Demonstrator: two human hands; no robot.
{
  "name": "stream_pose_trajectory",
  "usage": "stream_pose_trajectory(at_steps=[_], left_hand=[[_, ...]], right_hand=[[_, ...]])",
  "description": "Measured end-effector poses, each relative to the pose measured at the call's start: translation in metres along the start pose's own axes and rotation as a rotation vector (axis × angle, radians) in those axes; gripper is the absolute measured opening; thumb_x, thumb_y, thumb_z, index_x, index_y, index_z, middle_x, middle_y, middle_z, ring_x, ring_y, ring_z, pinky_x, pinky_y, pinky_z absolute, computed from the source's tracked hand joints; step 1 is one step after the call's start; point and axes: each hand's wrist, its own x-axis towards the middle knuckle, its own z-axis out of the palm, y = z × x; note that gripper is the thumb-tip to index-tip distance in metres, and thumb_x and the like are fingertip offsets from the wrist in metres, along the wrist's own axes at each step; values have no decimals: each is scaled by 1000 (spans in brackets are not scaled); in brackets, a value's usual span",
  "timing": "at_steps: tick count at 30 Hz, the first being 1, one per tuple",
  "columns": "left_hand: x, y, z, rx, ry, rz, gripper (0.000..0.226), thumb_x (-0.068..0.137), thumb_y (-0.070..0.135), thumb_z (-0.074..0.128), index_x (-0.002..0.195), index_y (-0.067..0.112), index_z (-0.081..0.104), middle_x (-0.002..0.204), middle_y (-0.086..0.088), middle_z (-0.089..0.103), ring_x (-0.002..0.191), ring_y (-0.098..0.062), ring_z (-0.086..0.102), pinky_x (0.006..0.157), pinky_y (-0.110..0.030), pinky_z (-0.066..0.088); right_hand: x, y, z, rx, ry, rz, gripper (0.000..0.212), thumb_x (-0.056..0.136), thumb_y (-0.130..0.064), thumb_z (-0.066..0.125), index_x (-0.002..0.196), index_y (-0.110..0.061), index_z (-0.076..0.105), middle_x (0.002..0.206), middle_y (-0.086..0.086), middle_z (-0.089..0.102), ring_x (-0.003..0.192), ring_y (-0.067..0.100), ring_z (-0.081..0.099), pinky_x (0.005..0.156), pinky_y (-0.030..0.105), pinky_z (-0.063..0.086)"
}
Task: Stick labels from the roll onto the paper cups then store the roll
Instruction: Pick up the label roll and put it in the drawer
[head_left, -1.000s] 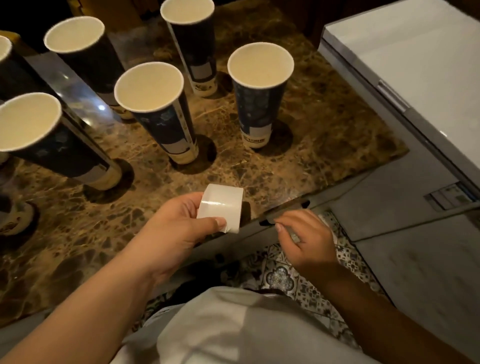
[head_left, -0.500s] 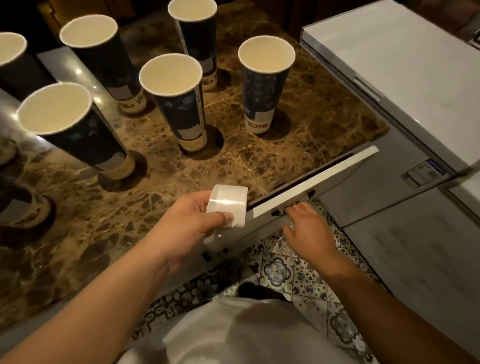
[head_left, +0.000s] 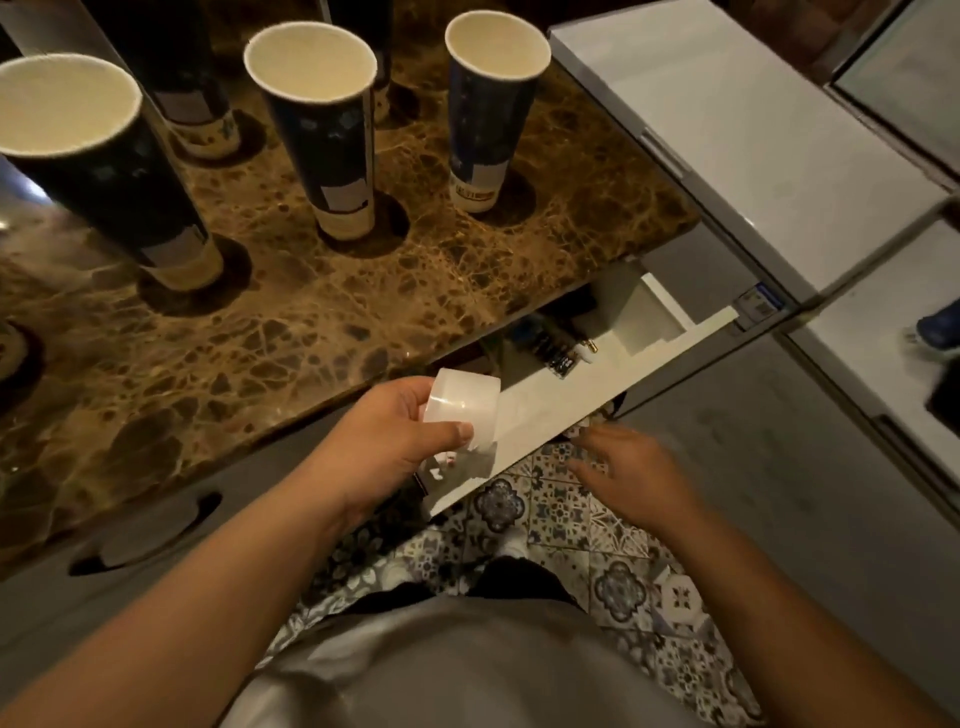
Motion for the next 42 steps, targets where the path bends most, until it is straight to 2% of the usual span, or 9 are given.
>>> stream_pose_trajectory(at_steps=[2, 4, 13, 16, 19, 23, 28, 36, 42], left_hand=[[3, -4, 4, 51, 9, -3, 28, 87, 0, 66, 112, 12, 67, 98, -7, 77, 89, -21, 73, 82, -34, 57], [9, -6, 9, 96, 27, -6, 29, 86, 2, 68, 112, 14, 67, 101, -7, 76, 95, -25, 72, 91, -44, 55], [32, -13, 58, 149, 160, -55, 28, 85, 7, 70, 112, 17, 66, 103, -7, 73, 84, -20, 67, 65, -30, 50], [39, -14, 64, 201, 215, -85, 26, 83, 9, 72, 105, 22, 67, 103, -8, 73, 94, -29, 69, 82, -48, 55], [44, -17, 69, 304, 220, -108, 25, 81, 13, 75, 105, 18, 70, 102, -8, 73, 96, -30, 68, 87, -47, 53], [45, -16, 72, 504, 203, -89, 23, 75, 33, 72, 97, 38, 70, 98, 2, 73, 94, -24, 67, 88, -49, 54], [44, -18, 67, 480, 166, -103, 27, 86, 13, 71, 111, 21, 70, 104, -4, 73, 96, -22, 67, 92, -48, 54], [30, -27, 68, 379, 129, -74, 29, 92, 17, 65, 120, 22, 63, 114, 6, 68, 98, -6, 64, 85, -13, 50], [11, -42, 68, 682, 120, 6, 82, 82, 35, 75, 151, 20, 32, 150, 9, 37, 139, -10, 35, 115, -29, 30]], right_hand=[[-9, -2, -14, 91, 193, 21, 16, 89, -36, 66, 88, -22, 75, 81, -4, 73, 70, 14, 66, 63, 34, 55], [-7, -4, -24, 198, 314, 86, 17, 88, -35, 66, 78, -22, 68, 69, -7, 65, 60, 10, 58, 55, 31, 50], [28, 22, -23, 434, 225, 311, 40, 76, -55, 69, 75, -26, 42, 63, 4, 53, 54, 24, 51, 49, 38, 39], [32, 29, -22, 459, 202, 302, 40, 76, -54, 71, 76, -27, 41, 64, 0, 51, 55, 19, 45, 51, 34, 35], [31, 34, -21, 459, 192, 253, 40, 77, -55, 70, 75, -26, 42, 64, -1, 50, 55, 18, 45, 51, 33, 33], [29, 35, -21, 454, 202, 219, 39, 79, -54, 70, 74, -27, 42, 69, -6, 49, 58, 17, 47, 52, 34, 37], [27, 34, -21, 433, 233, 205, 39, 80, -55, 69, 75, -27, 42, 70, -10, 47, 59, 15, 46, 53, 36, 43], [25, 32, -21, 416, 238, 203, 38, 81, -57, 66, 75, -28, 41, 69, -11, 45, 59, 14, 46, 51, 31, 37], [25, 35, -22, 403, 224, 138, 32, 82, -53, 66, 82, -28, 46, 70, -10, 46, 62, 13, 47, 52, 30, 38]])
